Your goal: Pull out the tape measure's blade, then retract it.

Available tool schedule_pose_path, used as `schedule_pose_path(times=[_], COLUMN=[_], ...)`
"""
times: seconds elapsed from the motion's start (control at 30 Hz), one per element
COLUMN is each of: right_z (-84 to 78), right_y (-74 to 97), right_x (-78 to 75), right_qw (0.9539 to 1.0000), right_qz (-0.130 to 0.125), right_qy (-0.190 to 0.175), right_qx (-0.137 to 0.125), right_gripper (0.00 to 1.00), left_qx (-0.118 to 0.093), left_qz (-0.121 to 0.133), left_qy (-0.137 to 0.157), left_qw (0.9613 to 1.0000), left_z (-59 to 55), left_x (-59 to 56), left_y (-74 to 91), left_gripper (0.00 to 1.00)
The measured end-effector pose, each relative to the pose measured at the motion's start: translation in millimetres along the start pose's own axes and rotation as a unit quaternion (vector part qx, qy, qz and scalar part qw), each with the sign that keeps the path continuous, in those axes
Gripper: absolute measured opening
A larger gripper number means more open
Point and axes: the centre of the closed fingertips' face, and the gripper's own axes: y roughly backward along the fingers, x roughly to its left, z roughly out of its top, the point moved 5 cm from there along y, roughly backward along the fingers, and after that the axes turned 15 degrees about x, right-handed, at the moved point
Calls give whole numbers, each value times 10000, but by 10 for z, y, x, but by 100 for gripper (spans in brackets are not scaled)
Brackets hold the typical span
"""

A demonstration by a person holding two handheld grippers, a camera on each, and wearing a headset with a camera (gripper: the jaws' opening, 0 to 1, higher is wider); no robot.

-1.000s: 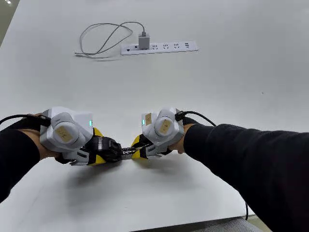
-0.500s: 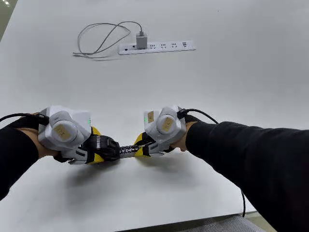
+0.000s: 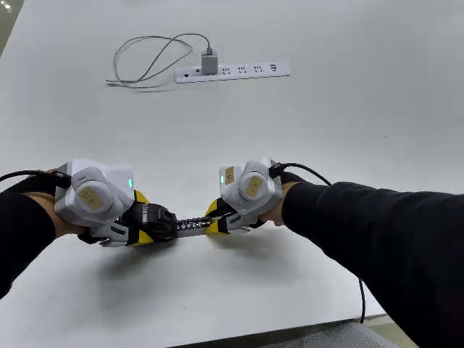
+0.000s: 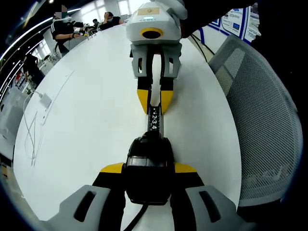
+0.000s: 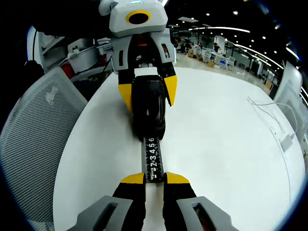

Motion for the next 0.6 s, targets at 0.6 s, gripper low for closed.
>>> schedule_pose_path(times=[0.6], right_z=[-105], right_y=[58], right_x=[6], right_qw=[9999], right_qz=[-54], right_qy=[22], right_qx=[83], right_gripper=[9], left_qx=[18], left_qz=[5], left_qy=[4], left_qw=[10000], left_z=[3], left_x=[-2], left_y=[0], left_gripper=[30])
